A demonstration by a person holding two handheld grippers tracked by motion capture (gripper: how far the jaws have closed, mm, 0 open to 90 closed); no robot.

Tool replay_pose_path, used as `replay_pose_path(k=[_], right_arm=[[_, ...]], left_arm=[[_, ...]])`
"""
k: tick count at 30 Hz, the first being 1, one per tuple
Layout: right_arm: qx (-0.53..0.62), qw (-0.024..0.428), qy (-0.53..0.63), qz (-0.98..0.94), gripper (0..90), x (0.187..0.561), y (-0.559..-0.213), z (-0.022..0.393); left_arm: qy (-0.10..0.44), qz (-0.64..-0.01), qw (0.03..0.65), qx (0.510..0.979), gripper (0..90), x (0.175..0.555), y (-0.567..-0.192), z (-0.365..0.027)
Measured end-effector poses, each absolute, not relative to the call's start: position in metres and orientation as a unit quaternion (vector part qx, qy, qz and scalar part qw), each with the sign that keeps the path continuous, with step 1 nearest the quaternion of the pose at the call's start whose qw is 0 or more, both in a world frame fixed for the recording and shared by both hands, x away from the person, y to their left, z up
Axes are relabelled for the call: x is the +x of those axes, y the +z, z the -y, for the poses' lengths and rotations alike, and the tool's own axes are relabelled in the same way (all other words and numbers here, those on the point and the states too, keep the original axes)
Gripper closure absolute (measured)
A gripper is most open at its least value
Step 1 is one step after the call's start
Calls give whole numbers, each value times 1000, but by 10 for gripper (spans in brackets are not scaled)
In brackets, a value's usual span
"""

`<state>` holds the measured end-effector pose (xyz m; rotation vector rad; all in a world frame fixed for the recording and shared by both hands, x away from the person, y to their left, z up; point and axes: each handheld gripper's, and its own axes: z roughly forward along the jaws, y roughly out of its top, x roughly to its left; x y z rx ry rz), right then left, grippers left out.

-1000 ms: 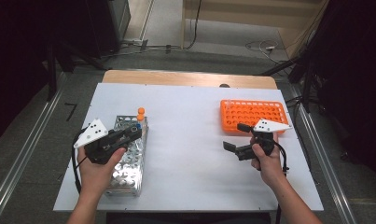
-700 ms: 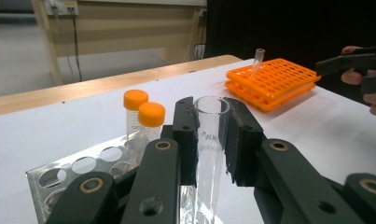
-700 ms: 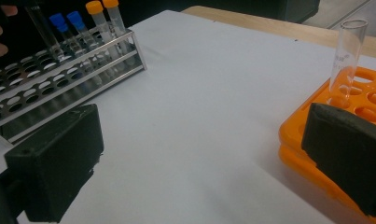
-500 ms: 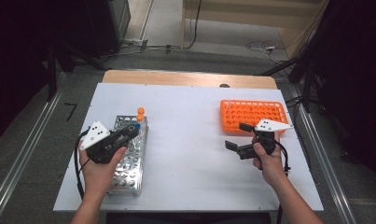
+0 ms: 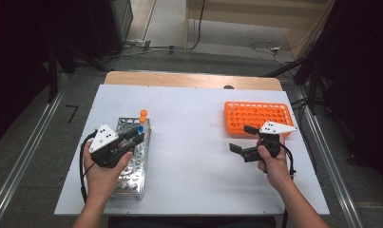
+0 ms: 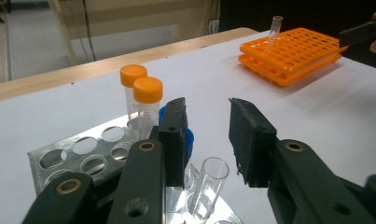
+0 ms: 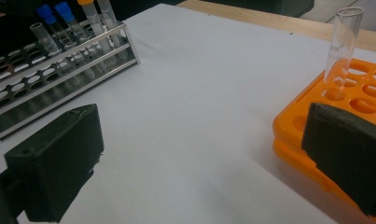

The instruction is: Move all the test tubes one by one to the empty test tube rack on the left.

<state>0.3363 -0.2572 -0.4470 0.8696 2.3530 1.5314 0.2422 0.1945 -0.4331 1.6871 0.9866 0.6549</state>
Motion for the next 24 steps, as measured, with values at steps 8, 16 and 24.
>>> replay_pose_path(k=[8, 16, 24], right_arm=[[304, 113, 520, -790, 0, 344, -445, 260], [336, 132, 515, -778, 41, 365, -444, 258], [380, 164, 488, -769, 190, 395, -452, 247]], left_arm=[[262, -409, 534, 692, 263, 242, -427, -187], [234, -403, 557, 688, 37, 243, -422, -179], [220, -396, 561, 693, 0, 243, -421, -172]])
